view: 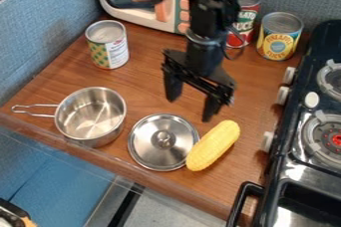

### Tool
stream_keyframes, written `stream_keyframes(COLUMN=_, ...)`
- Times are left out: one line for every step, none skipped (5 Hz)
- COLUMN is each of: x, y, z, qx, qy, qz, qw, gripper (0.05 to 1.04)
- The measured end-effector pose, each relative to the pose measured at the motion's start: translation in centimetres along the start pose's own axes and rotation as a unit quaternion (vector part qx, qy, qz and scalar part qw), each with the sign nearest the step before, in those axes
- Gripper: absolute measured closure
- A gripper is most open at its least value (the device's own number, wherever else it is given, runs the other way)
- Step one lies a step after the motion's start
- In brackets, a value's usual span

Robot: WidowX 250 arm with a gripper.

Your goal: Move the yellow object to the upper left side of the table

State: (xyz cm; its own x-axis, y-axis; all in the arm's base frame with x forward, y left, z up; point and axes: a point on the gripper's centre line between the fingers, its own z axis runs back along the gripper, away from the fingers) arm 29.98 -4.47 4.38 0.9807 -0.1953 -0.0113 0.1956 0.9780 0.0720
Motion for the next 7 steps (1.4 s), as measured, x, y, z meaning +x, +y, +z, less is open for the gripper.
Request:
stream_keyframes(x=-0.5, y=-1.5, z=-0.4, qx=0.001, qy=0.003, qz=-0.011, qw=0.9999, gripper=0.083)
stream_keyframes(x=-0.7, y=-2.3, z=-0.6, qx=0.000, qy=0.000, qz=-0.016, qw=0.9999, gripper=0.083)
stream_keyframes(x=-0.8, y=-3.0, z=-1.3, qx=0.000, qy=0.007, qz=-0.018, qw=0.9998, gripper=0.083)
stream_keyframes(x=-1.0, y=-3.3, z=-2.5, qx=0.000, qy=0.019, qz=-0.018, qw=0.9997, gripper=0.083)
stream_keyframes(x=-1.1, y=-3.5, z=-3.8, qx=-0.002, qy=0.031, qz=-0.008, qw=0.9995, gripper=0.083)
stream_keyframes(x=-1.1, y=-3.7, z=-4.9, qx=-0.007, qy=0.044, qz=-0.004, qw=0.9990, gripper=0.147)
stream_keyframes(x=-0.8, y=-3.7, z=-4.8, qx=-0.005, qy=0.039, qz=-0.001, qw=0.9992, gripper=0.388)
